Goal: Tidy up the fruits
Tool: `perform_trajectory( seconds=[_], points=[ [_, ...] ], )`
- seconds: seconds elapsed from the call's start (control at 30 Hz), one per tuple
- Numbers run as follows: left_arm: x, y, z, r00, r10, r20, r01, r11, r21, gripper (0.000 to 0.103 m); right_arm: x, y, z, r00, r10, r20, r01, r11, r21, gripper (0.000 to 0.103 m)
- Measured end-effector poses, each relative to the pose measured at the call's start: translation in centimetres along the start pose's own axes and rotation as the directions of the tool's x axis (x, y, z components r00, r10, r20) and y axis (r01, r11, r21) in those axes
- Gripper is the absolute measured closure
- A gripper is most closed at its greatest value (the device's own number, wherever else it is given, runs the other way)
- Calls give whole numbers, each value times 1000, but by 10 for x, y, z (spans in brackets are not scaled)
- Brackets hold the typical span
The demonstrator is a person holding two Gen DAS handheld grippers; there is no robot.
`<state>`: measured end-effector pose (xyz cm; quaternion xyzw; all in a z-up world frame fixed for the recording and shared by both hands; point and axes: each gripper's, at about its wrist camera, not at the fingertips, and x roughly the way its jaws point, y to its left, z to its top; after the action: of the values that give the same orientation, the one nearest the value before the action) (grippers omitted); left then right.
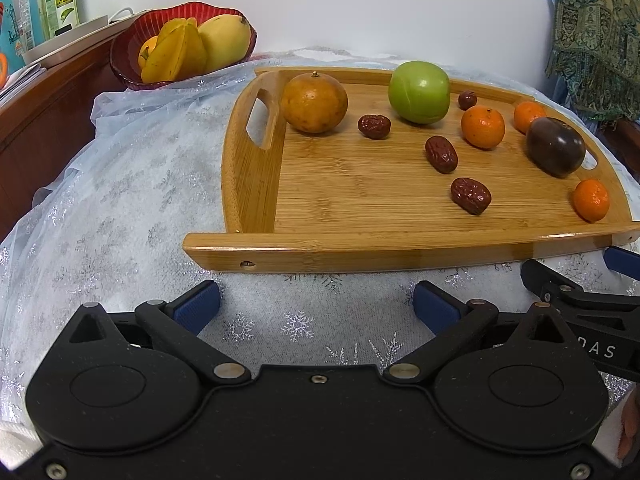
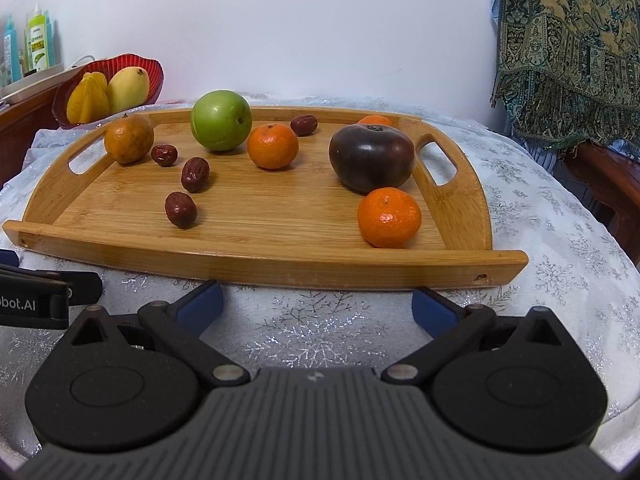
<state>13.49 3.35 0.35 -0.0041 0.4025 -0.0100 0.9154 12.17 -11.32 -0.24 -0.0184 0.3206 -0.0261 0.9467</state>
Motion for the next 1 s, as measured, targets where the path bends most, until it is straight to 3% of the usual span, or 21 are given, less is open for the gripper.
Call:
perform_trajectory(
  seconds=[1.0],
  points=[
    [1, 0, -1, 1000, 3, 1, -3, 1000, -7, 0, 0, 1, 0, 1000, 0, 1, 0, 1000, 1, 0]
  ],
)
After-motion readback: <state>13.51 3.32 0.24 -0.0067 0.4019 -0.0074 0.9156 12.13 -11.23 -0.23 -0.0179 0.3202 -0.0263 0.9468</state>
